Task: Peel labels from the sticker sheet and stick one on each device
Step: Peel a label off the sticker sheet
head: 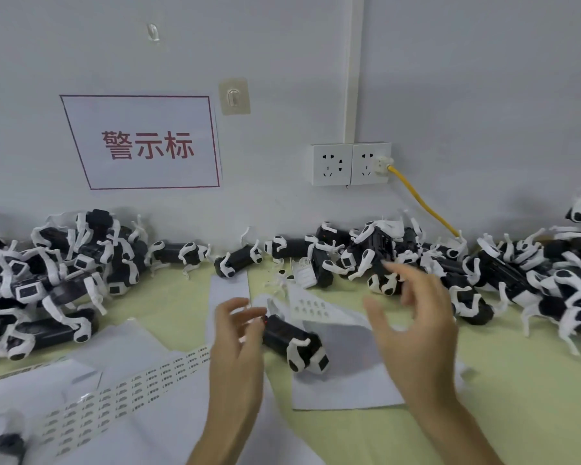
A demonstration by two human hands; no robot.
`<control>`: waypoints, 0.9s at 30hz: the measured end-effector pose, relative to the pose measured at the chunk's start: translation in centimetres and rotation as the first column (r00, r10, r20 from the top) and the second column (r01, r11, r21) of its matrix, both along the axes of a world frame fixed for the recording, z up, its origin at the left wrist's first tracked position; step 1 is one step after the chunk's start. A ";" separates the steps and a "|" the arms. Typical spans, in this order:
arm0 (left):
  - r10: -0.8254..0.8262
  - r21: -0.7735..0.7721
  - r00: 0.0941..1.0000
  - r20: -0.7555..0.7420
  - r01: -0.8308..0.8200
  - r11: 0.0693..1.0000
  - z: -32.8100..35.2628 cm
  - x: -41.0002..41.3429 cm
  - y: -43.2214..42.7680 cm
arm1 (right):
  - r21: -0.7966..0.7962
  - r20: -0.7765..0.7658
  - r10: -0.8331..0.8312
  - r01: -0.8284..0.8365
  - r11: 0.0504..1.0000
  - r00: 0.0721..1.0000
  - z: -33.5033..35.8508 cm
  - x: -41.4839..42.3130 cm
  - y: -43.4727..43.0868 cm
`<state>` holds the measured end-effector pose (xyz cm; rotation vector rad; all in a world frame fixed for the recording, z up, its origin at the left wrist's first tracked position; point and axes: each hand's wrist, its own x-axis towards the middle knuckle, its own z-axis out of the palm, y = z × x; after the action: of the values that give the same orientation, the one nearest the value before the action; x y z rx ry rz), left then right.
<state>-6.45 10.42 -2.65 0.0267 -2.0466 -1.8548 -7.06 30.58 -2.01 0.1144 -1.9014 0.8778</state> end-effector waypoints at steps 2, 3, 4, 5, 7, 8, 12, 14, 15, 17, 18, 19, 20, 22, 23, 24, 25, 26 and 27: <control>-0.111 -0.367 0.994 -0.012 0.099 0.925 -0.5 0.0 0.0 | -0.180 0.047 0.049 -0.040 0.983 0.998 0.0 -0.4 1.0; -0.166 -0.512 0.986 0.001 0.143 0.847 -0.8 0.0 0.0 | -0.236 0.110 0.124 -0.095 0.967 0.986 -0.2 -0.5 1.2; -0.210 -0.630 0.977 0.032 0.183 0.754 -1.2 0.0 0.1 | -0.265 0.179 0.202 -0.150 0.953 0.963 -0.4 -0.6 1.1; -0.234 -0.724 0.970 0.062 0.205 0.658 -1.5 -0.1 0.2 | -0.272 0.243 0.265 -0.197 0.942 0.933 -0.6 -0.7 1.0; -0.222 -0.821 0.970 0.104 0.209 0.532 -2.2 -0.2 0.3 | -0.248 0.352 0.335 -0.258 0.934 0.874 -1.2 -0.8 0.5; -0.199 -0.834 0.975 0.102 0.193 0.517 -2.3 -0.3 0.4 | -0.216 0.396 0.337 -0.271 0.938 0.854 -1.4 -0.8 0.3; -0.152 -0.892 0.988 -0.010 0.060 0.448 -2.4 -0.9 0.3 | -0.134 0.428 0.339 -0.311 0.941 0.838 -1.8 -1.1 0.3; -0.172 -0.897 0.985 -0.025 0.053 0.438 -2.4 -1.2 -0.1 | -0.141 0.441 0.345 -0.315 0.938 0.829 -1.8 -1.2 0.6; -0.183 -0.899 0.983 -0.028 0.055 0.435 -2.4 -1.1 -0.2 | -0.152 0.453 0.354 -0.320 0.935 0.819 -1.7 -1.1 0.6; -0.218 -0.835 0.974 -0.057 0.073 0.545 -2.6 -0.9 -0.1 | -0.159 0.457 0.359 -0.323 0.933 0.813 -1.6 -1.1 0.5; -0.215 -0.747 0.972 -0.098 0.071 0.661 -2.6 -0.8 0.0 | -0.166 0.442 0.365 -0.326 0.931 0.819 -1.6 -1.1 0.5; -0.191 -0.618 0.975 -0.114 0.080 0.782 -2.4 -0.6 0.2 | -0.186 0.417 0.385 -0.337 0.923 0.823 -1.6 -1.0 0.3; -0.158 -0.440 0.982 -0.109 0.095 0.893 -1.9 -0.4 0.5 | -0.214 0.390 0.418 -0.361 0.908 0.820 -1.5 -0.9 0.2; -0.136 0.008 0.989 -0.060 0.137 0.991 -0.8 -0.4 0.5 | -0.230 0.347 0.483 -0.427 0.875 0.803 -1.3 -0.5 -0.2; -0.184 0.213 0.983 -0.019 0.184 0.960 -0.4 -0.6 0.3 | -0.214 0.342 0.507 -0.460 0.862 0.791 -1.2 -0.3 -0.5; -0.262 0.374 0.965 0.010 0.239 0.896 -0.1 -0.7 0.0 | -0.201 0.349 0.529 -0.490 0.848 0.773 -1.2 -0.1 -0.7; -0.339 0.467 0.941 0.008 0.296 0.833 0.1 -0.6 -0.3 | -0.197 0.365 0.549 -0.514 0.835 0.751 -1.2 0.0 -1.0; -0.406 0.512 0.914 -0.007 0.352 0.784 0.4 -0.5 -0.4 | -0.207 0.381 0.567 -0.530 0.822 0.731 -1.2 0.1 -1.2; -0.458 0.527 0.889 -0.026 0.402 0.749 0.5 -0.3 -0.5 | -0.218 0.391 0.577 -0.536 0.815 0.718 -1.3 0.2 -1.3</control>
<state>-6.76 9.87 -2.12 -0.2333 -1.6318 -2.7126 -6.88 29.28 -3.30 0.4976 -2.2902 1.5041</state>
